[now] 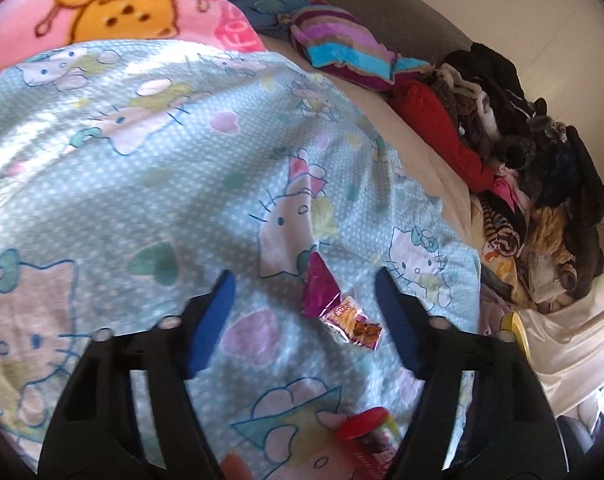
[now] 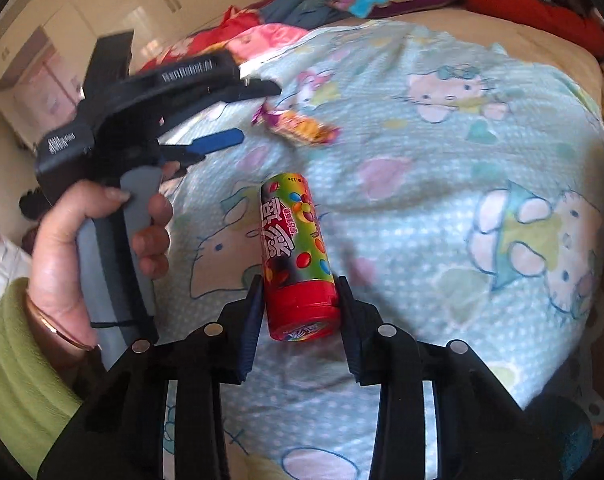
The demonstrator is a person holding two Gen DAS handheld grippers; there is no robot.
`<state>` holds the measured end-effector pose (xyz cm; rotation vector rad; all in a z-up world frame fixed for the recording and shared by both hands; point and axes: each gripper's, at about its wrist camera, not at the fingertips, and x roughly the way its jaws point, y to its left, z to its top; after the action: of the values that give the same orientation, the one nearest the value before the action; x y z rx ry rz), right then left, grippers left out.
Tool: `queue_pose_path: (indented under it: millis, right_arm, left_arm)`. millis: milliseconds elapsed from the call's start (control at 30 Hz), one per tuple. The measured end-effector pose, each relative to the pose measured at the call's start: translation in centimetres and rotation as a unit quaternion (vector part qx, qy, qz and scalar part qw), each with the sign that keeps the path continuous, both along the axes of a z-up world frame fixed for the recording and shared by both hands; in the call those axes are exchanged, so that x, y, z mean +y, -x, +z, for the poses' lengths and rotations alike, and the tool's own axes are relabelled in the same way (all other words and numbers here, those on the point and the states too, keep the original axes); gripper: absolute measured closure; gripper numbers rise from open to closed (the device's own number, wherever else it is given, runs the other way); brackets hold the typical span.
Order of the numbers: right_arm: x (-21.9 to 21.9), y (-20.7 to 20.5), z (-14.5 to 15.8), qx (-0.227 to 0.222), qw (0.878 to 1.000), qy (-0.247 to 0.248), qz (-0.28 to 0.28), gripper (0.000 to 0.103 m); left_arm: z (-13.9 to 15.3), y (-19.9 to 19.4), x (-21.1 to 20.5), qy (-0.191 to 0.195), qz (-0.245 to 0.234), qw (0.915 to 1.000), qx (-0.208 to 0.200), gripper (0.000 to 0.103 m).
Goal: Collect trash
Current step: 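Grasp the pink candy wrapper with the left tool while the right tool grasps the red candy tube, then carry the pink wrapper and red candy tube over the bin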
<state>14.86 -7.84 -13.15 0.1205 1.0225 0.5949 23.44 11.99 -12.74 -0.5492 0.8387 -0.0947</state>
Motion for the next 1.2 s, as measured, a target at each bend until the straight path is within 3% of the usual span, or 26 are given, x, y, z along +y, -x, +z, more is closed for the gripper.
queue_pose_path:
  millis: [67,133,167,400,600,800,1200]
  right_arm:
    - [-1.0,0.1,0.5,-0.004,1.0,-0.009,-0.013,0.069]
    - [-2.1,0.2,0.9,-0.009,0.999,-0.016,-0.026,0.07]
    - [-2.7,0.1,1.2,-0.014,0.999,-0.019,-0.034,0.07]
    - [-6.1,-0.2,3.5,-0.066,0.995,-0.022,-0.072,0.07]
    - [-9.5,-0.8,5.5,-0.102,0.989,-0.027,-0.108,0.07]
    - [-13.2,-0.8,7.5,-0.125,0.98,-0.045,-0.152,0.07]
    - [-20.2,0.2,9.8,-0.15,0.962,-0.06,-0.22,0.07]
  left_arm:
    - [-0.2,-0.2,-0.5,-0.004,-0.005,1.0,0.004,0.055]
    - [-0.4,-0.4,-0.9,-0.007,-0.008,0.9999,0.009,0.079]
    - [-0.5,-0.4,-1.1,-0.009,-0.01,0.9999,0.011,0.084]
    - [0.4,1.3,-2.7,0.0,-0.014,0.9999,-0.007,0.088]
    - [2.6,2.2,-6.1,-0.018,-0.043,0.9984,-0.032,0.088]
    - [5.8,2.8,-11.0,-0.042,-0.098,0.9917,-0.072,0.088]
    - [8.9,4.4,-17.8,-0.066,-0.163,0.9785,-0.108,0.088]
